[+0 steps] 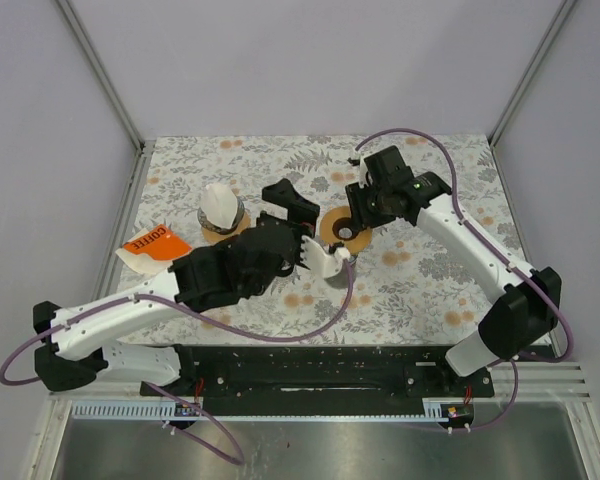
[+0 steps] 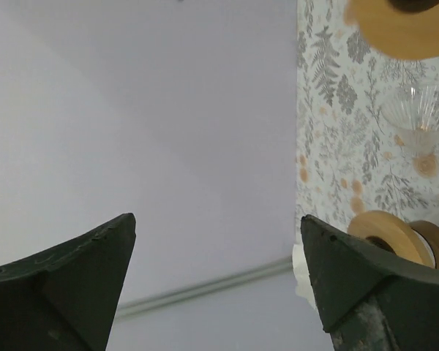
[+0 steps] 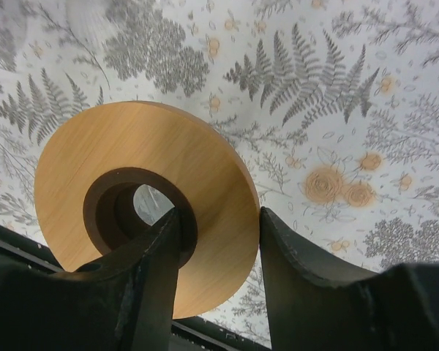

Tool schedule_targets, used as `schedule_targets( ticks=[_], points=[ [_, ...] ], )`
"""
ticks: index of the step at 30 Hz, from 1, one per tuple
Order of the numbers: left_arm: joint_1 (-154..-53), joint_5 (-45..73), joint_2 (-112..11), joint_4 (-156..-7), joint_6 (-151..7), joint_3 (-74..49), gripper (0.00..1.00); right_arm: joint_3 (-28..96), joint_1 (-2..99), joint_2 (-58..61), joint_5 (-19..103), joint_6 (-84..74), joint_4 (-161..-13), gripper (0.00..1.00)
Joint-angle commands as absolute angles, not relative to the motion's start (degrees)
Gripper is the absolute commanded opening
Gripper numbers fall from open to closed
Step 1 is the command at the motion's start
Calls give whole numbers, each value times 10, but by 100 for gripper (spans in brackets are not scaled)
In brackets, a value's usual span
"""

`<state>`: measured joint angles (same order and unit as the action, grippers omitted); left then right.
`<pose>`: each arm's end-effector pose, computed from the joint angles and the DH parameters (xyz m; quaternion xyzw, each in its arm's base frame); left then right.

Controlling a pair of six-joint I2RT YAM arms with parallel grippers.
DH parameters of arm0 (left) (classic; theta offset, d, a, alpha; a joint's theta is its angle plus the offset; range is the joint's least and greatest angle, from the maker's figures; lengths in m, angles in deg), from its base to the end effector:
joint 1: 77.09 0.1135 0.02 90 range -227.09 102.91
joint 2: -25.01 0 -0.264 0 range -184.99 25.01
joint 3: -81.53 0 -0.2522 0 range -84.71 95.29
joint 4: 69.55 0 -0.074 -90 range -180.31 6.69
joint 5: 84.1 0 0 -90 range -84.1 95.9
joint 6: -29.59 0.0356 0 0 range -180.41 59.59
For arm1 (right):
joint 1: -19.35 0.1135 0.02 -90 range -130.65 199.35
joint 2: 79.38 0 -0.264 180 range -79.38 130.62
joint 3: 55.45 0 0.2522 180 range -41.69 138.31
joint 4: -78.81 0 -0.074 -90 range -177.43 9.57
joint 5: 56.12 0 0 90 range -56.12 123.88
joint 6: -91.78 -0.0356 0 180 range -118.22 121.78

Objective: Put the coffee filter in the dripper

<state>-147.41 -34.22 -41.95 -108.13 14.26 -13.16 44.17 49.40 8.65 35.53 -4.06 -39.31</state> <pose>0.1061 -0.2286 0.4008 0.6758 0.4189 0.3016 0.5262 0.2834 0.1651 0.3437 -0.2020 0.9185 0.1175 0.3189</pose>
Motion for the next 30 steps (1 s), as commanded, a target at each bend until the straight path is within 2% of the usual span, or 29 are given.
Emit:
schedule_targets(
  ticks=[1,5,8,15,30],
  points=[
    [-1411,-340,-465,-1278,-60,-12,99,419,503,75,355,-37,-416,0],
    [-1310,-273,-549,-1403,-199,155,99,405,503,93,377,-36,-423,0],
    [-1263,-246,-587,-1448,-258,219,99,397,503,99,375,-31,-425,0],
    [-1245,-235,-580,-1435,-277,172,99,356,503,94,376,-28,-463,0],
    [-1235,-213,-597,-1442,-323,178,99,339,503,113,392,-30,-478,0]
  ],
)
